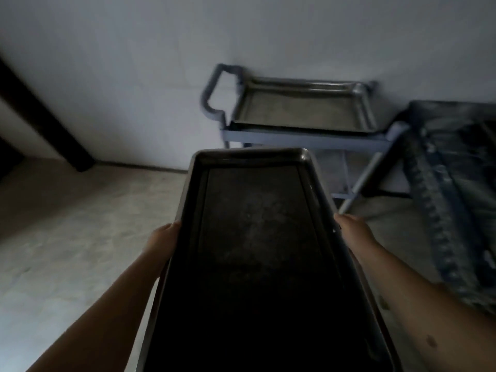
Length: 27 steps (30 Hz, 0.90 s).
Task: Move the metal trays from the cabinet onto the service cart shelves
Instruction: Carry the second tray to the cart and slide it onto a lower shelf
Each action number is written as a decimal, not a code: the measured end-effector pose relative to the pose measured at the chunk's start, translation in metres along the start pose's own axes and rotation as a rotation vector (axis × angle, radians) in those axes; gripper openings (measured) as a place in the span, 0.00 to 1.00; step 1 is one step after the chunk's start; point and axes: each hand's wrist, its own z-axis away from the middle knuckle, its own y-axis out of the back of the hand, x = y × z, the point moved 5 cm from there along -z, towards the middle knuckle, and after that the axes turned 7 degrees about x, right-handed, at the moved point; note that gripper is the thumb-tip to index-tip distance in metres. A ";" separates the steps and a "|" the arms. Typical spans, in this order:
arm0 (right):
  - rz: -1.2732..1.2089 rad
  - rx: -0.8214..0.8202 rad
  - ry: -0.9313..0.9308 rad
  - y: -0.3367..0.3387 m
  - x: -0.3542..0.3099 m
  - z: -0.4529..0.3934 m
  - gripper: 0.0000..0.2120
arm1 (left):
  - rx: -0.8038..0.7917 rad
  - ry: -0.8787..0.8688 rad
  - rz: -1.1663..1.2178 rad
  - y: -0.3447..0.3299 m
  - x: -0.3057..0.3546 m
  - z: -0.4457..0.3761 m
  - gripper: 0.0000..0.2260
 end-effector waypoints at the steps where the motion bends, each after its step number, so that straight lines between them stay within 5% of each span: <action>1: -0.023 0.038 -0.020 0.014 0.009 0.002 0.14 | -0.031 -0.039 -0.031 -0.015 0.011 -0.005 0.15; 6: -0.024 0.085 -0.073 0.049 0.034 0.006 0.16 | -0.141 -0.172 -0.174 -0.058 0.053 -0.013 0.14; 13: 0.035 0.048 -0.075 0.045 0.043 -0.024 0.10 | -0.232 -0.147 -0.251 -0.086 0.048 -0.024 0.12; 27: 0.178 -0.025 -0.179 -0.023 0.073 -0.301 0.15 | -0.155 0.044 -0.288 -0.273 0.063 -0.183 0.14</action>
